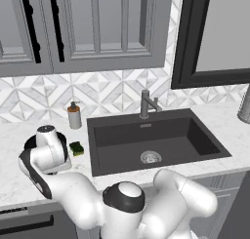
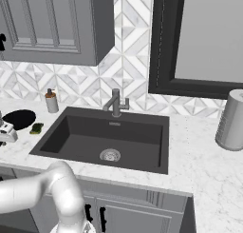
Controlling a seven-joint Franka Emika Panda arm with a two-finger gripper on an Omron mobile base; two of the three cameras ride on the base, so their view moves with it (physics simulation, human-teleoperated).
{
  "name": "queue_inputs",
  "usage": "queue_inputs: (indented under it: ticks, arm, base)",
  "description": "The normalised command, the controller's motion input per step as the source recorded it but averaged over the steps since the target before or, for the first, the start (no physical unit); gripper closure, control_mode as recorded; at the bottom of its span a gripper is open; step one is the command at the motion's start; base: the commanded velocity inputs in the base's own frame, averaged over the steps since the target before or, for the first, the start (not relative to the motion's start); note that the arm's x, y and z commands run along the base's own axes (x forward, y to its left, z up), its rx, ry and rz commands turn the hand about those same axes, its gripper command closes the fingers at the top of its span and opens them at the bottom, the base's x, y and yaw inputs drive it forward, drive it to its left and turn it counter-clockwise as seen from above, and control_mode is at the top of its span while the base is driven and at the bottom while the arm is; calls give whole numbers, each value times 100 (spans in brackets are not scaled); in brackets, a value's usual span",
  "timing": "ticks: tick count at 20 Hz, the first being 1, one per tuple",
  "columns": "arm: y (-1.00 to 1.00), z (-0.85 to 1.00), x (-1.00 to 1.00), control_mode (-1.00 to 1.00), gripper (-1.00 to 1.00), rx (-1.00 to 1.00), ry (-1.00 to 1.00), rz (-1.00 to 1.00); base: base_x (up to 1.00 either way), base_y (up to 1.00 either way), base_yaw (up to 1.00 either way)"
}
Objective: Pick the pan and sponge and place them into the sink. Then turn on the water.
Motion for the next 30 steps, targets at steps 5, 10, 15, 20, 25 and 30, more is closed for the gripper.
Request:
queue_inputs:
  ticks: [5,10,15,20,25,30]
  arm:
    - [-3,25,-11,-100,100,0,-6,-1]
    - [0,68,-30,-100,100,0,-18,-5]
    - [-9,52,-18,-100,100,0,-35,-6]
    - [-18,18,-17,-100,100,0,-34,-5]
    - [-23,15,-9,-100,100,0,-23,-11]
    - [-53,40,-9,-100,100,0,-1,-24]
  base:
    - [0,0,0]
    - [0,0,0]
    - [0,0,0]
    - [0,0,0]
    - [0,0,0]
    - [0,0,0]
